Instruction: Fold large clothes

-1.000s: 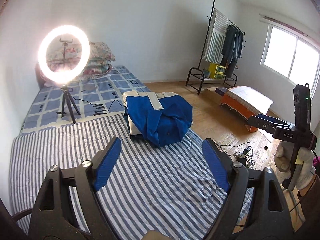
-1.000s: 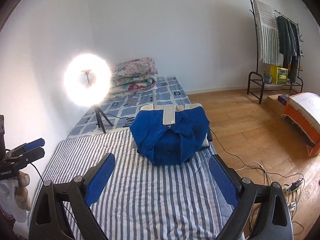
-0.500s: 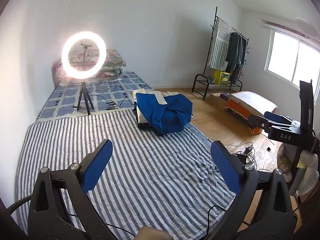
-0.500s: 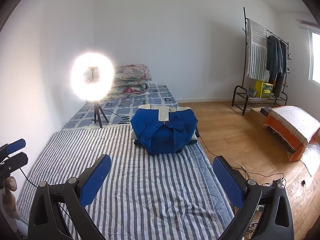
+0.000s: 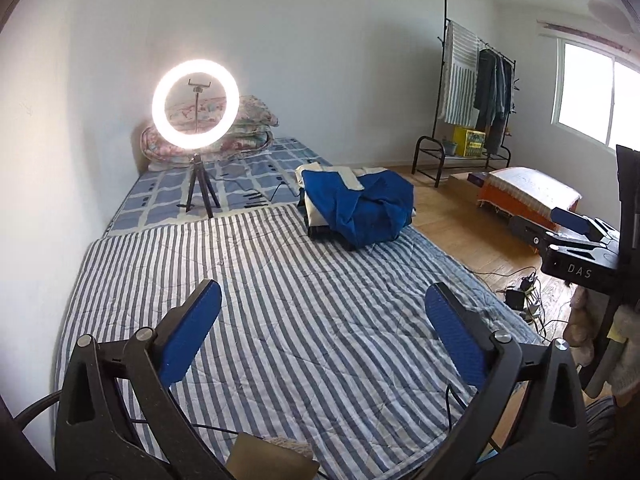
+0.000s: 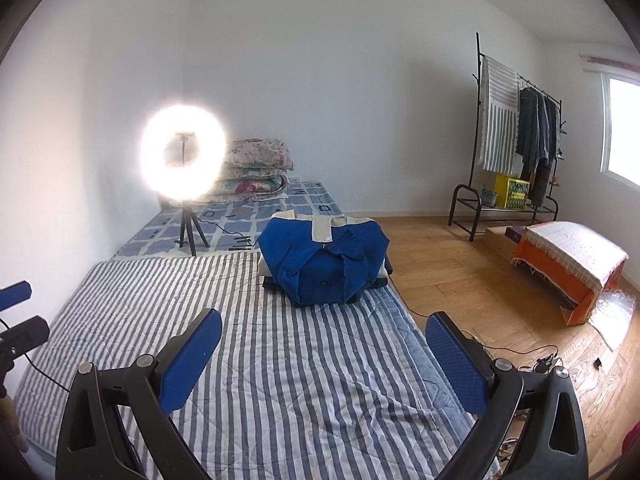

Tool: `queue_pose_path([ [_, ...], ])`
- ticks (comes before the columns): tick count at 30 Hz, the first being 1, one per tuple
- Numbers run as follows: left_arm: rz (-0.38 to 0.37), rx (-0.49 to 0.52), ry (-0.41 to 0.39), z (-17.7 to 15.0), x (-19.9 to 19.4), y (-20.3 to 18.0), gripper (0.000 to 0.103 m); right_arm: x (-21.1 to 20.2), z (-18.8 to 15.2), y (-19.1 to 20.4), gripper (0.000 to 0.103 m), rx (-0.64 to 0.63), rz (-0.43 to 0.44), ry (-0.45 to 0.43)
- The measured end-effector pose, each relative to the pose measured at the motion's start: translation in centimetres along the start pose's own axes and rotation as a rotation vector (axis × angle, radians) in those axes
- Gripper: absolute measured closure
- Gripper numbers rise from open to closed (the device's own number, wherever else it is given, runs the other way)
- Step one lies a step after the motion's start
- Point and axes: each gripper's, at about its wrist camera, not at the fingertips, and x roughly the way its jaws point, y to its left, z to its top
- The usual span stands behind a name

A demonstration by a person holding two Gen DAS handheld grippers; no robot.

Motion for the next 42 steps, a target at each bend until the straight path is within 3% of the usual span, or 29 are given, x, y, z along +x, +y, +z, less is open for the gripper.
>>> queue_pose_path([
  [11, 0.065, 0.015, 0.043, -2.0, 0.8, 0.3, 0.000, 1.2, -2.0, -0.8, 0.000, 0.028, 0.011, 0.068],
  [18, 0.079, 0.028, 0.008, -1.7, 0.1, -0.1, 0.000, 1.4, -2.0, -1.8, 0.000, 0.099, 0.008, 0.068],
  [42, 0.079, 0.028, -0.006, -1.5, -0.3, -0.1, 0.000, 1.8, -2.2, -1.9, 0.000, 0.121, 0.004, 0.083],
])
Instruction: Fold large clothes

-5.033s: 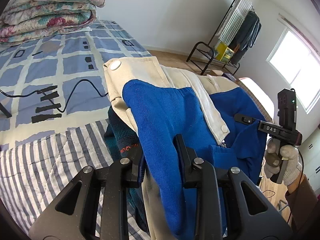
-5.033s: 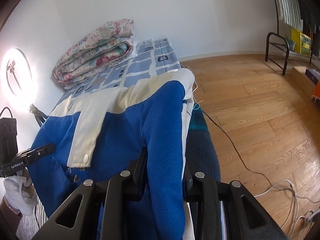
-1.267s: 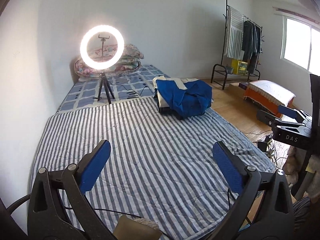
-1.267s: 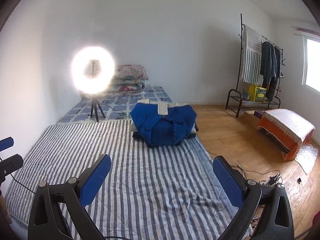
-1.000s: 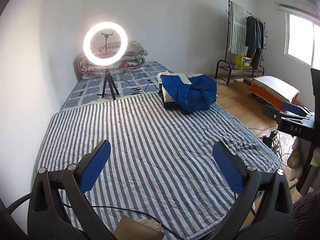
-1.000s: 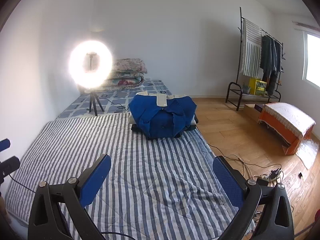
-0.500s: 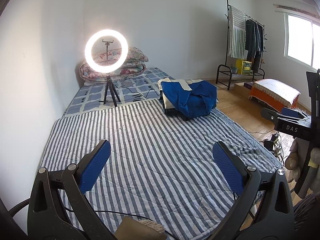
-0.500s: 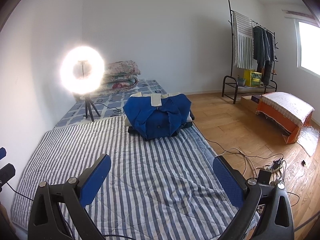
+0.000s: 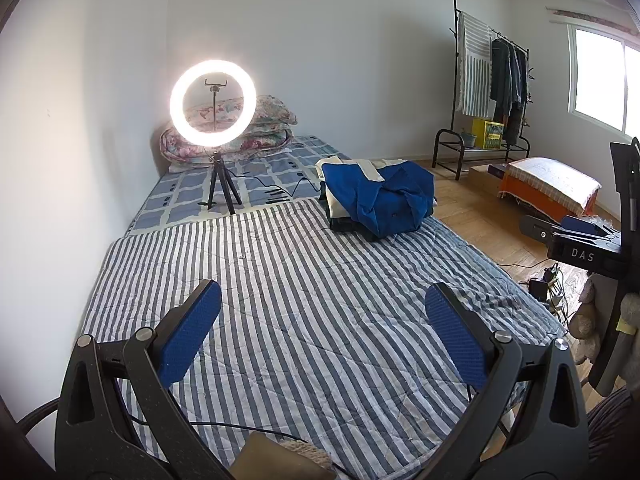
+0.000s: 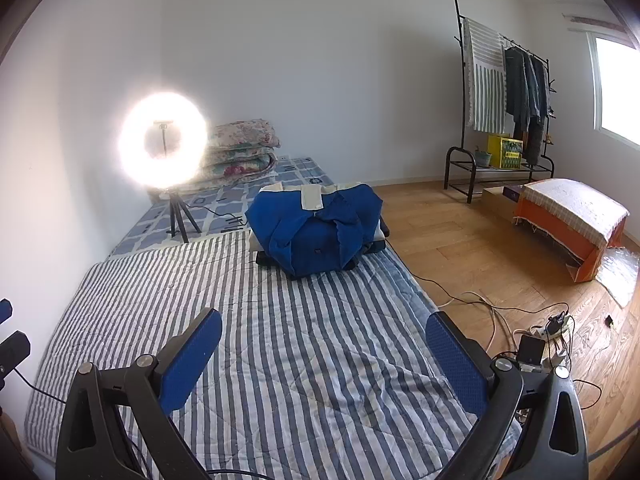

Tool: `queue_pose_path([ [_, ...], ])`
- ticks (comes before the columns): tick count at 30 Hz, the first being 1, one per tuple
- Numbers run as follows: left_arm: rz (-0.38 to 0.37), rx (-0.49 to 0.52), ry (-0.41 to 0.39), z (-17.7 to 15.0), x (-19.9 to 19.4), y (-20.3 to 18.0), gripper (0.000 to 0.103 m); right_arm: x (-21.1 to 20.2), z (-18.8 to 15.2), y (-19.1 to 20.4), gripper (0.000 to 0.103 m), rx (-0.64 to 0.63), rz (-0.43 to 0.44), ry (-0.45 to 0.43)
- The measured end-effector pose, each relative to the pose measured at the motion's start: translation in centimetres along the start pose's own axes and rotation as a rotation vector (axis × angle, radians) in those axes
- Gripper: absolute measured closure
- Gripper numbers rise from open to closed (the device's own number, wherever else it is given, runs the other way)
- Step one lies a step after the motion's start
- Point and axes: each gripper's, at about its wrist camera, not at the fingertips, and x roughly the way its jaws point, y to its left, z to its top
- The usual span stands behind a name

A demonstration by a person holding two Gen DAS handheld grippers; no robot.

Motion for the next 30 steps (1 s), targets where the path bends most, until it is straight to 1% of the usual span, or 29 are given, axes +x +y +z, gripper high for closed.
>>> queue_pose_path([
  [30, 0.001, -0.003, 0.003, 0.03, 0.01, 0.03, 0.000, 0.07, -0.24, 0.00, 0.000, -0.007, 0.004, 0.014],
])
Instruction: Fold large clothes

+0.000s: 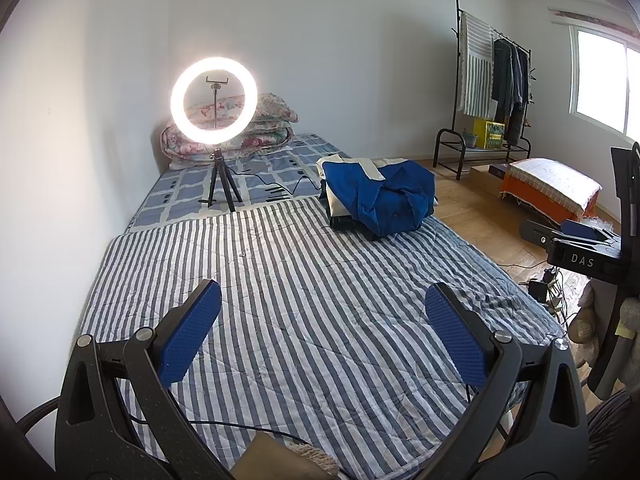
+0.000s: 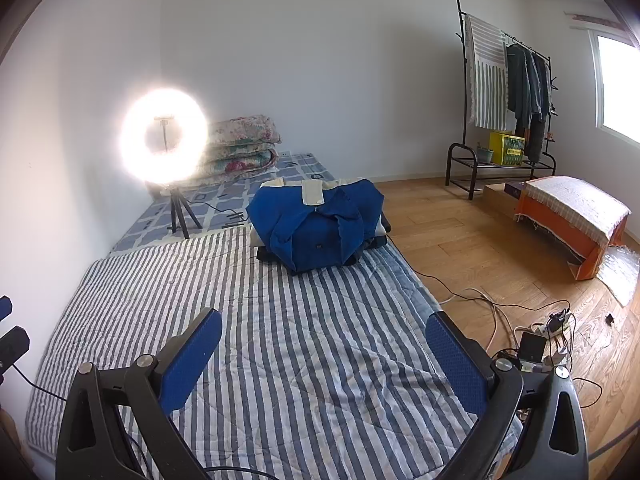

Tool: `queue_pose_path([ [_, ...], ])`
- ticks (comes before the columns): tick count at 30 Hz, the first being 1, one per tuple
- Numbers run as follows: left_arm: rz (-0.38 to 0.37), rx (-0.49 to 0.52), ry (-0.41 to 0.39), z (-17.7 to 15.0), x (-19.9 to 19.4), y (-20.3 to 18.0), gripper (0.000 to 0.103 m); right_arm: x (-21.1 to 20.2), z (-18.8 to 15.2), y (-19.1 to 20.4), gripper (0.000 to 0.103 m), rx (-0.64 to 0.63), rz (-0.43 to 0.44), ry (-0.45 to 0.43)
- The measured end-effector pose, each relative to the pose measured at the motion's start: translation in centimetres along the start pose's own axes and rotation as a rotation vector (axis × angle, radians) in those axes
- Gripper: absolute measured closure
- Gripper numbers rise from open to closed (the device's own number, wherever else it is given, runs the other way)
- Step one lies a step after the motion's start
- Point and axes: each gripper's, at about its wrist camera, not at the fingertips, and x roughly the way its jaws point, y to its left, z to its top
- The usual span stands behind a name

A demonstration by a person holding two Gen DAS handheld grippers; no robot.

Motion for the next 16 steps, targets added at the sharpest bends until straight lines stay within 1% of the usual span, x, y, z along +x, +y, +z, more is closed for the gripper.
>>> queue_pose_path([
  [11, 0.007, 0.000, -0.022, -0.37, -0.17, -0.20, 0.000, -0.07, 0.01, 0.04, 0.000, 0.000, 0.001, 0.004],
  [16, 0.030, -0.011, -0.030, -0.34, -0.24, -0.26, 0.000, -0.03, 0.03, 0.02, 0.000, 0.001, 0.001, 0.004],
])
